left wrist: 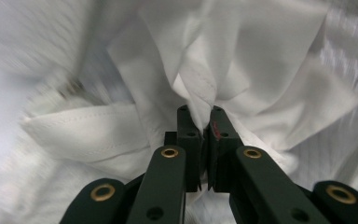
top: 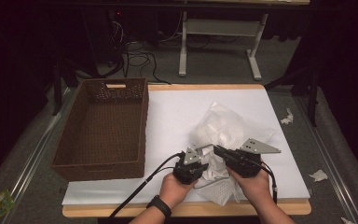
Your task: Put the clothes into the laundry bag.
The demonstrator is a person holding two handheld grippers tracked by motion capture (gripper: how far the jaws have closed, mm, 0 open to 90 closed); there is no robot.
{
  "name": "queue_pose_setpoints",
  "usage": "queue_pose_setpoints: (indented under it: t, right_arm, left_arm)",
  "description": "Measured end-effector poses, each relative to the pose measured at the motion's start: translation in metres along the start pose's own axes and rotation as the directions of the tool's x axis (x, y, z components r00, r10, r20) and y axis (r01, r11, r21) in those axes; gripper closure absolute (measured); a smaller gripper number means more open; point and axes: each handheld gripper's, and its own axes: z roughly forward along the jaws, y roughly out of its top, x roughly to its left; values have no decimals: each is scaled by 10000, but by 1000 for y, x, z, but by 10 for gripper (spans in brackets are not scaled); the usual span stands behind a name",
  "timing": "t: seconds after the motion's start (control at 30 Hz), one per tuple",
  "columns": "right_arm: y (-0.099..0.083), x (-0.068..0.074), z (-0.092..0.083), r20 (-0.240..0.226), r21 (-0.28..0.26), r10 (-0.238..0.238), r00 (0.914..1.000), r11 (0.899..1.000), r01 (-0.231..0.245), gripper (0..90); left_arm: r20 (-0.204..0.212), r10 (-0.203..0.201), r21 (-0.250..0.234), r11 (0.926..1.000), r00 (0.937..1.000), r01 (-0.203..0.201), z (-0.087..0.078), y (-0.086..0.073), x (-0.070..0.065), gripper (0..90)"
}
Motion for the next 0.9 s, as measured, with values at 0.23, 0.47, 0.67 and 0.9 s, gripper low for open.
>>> queue_pose_setpoints:
  t: [0.23,0.47,0.67,0.9]
  right_arm:
    - [2,2,-1,-105,-134,90,9999,9999,-92,888]
    - [4,1,-4,-90,-341,213,9997,9992,-216,888]
    - [4,-4,-8,-40,-435,272,9996,9987,-273,889]
    - [3,-5,-8,8,-339,312,9995,9989,-311,888]
  left_arm:
    - [-263,242,-1673,9855,9994,-283,-4,23,-10,864]
    - [-238,-2,-1704,9854,9997,-39,28,25,-20,864]
    - [-477,-78,-1331,9911,9988,13,46,19,-15,860]
    - [-25,-244,-1285,9914,9997,238,38,22,-15,690]
